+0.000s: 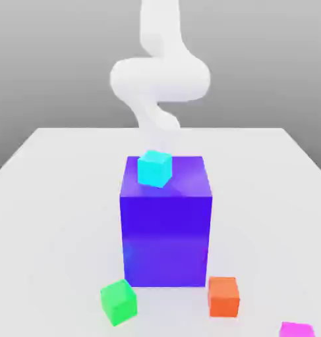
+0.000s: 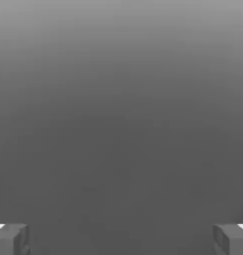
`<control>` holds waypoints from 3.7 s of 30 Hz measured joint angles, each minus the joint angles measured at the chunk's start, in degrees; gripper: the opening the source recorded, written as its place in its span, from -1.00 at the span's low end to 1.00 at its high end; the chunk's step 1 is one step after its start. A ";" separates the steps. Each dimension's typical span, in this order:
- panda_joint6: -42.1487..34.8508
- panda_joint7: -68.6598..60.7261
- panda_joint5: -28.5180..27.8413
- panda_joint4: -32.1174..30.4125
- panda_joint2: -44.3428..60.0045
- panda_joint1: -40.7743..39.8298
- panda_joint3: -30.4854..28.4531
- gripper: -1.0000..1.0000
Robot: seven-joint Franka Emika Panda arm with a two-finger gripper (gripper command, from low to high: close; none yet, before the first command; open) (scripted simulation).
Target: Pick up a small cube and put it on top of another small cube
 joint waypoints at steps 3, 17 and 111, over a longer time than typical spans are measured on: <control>-3.56 4.52 0.77 -6.58 1.10 -1.52 1.10 0.00; -0.57 15.41 3.03 -28.18 9.50 -4.82 3.85 -1.00; 19.63 32.79 -10.31 13.27 72.11 12.10 10.21 -1.00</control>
